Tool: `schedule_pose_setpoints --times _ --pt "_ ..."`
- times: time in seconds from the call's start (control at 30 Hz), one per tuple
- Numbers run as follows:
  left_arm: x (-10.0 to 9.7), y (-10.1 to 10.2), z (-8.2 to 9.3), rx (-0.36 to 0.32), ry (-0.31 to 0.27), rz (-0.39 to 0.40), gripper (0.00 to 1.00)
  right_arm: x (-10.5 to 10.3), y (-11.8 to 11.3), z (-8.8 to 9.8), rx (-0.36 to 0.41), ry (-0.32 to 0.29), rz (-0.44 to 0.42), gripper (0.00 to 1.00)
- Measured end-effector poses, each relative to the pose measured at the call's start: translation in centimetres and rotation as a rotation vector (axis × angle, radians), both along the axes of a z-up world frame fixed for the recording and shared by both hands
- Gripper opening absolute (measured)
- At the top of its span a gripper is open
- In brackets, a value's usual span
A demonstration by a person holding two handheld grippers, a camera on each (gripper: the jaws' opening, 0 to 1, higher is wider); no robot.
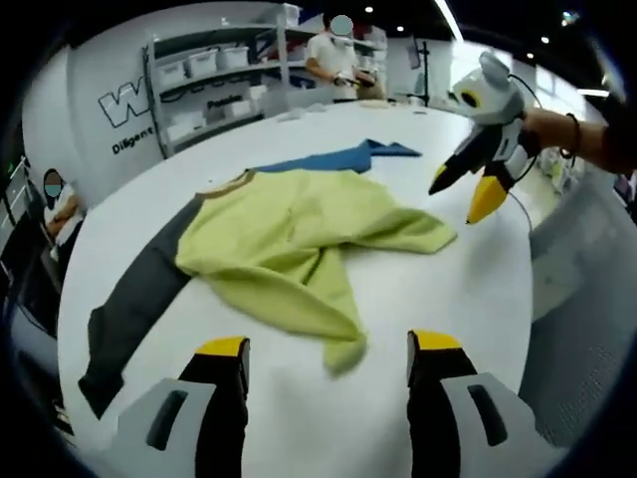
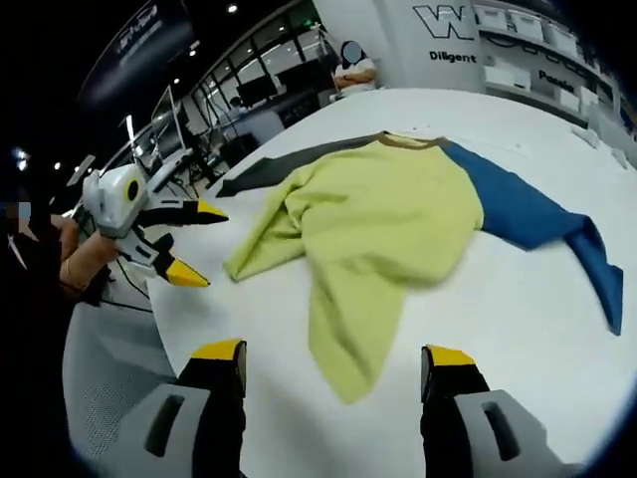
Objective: Fold the garment on the visible template until the final outline fits inside the template.
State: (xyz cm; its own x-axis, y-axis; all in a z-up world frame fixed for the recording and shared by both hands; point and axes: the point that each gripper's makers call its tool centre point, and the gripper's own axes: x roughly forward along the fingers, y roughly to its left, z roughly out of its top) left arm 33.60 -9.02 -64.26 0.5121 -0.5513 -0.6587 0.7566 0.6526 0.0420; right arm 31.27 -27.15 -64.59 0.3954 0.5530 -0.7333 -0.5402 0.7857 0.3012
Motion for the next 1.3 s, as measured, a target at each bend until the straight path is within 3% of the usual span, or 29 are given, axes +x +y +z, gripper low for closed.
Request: schedule_pose_setpoints --times 0.37,0.53,0.63,0.8,1.03,1.3 --pt "-0.4 -0.7 -1.5 0.010 0.016 0.012 0.36 -0.9 -1.0 -1.9 -0.067 0.032 -0.062 0.44" --pt "-0.4 -0.9 -2.0 0.025 0.016 0.015 0.26 -1.2 -1.3 -2.8 -0.123 0.034 -0.074 0.28" --pt "-0.4 -0.7 -2.3 0.039 0.017 0.020 0.18 -1.3 -1.1 -3.0 -0.140 0.025 -0.068 0.23" --pt "-0.4 -0.3 -2.6 0.040 0.028 0.040 0.12 -1.2 -1.6 -3.6 -0.273 -0.046 0.001 0.12" --pt "-0.5 -0.2 -3.0 0.032 0.049 0.049 0.06 -1.1 -1.5 -3.4 -0.264 -0.055 -0.008 0.00" --pt "-0.8 -0.2 -2.0 -0.049 0.089 0.092 0.04 -1.1 -2.0 -2.3 -0.242 -0.064 0.000 0.00"
